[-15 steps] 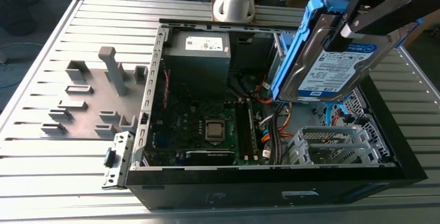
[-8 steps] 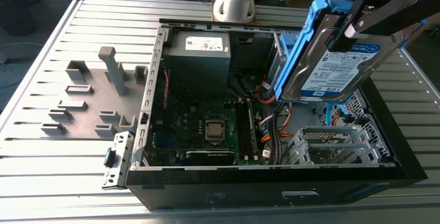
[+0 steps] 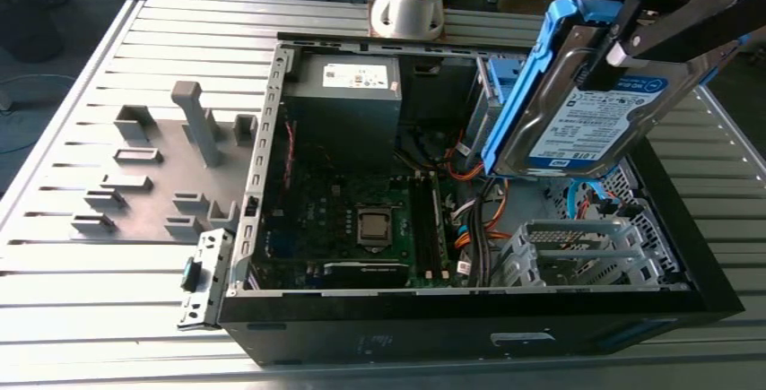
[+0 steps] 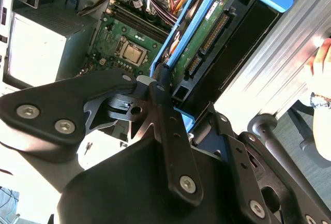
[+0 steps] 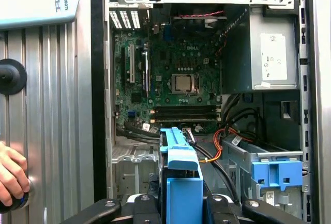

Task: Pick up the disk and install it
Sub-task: 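Pick up the disk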

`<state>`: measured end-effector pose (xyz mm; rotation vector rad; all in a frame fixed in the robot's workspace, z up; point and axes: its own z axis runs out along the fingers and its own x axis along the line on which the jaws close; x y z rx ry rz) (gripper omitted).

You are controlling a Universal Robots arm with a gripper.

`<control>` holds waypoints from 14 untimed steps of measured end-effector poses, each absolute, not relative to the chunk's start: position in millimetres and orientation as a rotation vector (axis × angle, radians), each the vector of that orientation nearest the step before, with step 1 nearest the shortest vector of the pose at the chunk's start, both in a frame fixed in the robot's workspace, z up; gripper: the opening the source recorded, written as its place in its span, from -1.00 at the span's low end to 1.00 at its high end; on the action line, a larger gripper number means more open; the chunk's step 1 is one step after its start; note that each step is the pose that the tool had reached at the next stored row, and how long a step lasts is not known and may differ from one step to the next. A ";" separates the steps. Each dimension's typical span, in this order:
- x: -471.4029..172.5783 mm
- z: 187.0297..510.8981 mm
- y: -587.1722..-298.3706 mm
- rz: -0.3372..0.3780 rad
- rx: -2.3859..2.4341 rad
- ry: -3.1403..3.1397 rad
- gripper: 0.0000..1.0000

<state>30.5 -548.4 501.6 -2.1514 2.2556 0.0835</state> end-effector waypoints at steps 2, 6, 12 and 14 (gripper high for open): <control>31.2 501.6 -548.5 0.083 -2.151 2.256 -0.27; 33.2 501.6 -548.4 0.083 -2.151 2.256 -0.27; 35.8 501.6 -548.4 0.083 -2.151 2.256 -0.27; 36.7 501.5 -548.5 0.084 -2.151 2.256 -0.27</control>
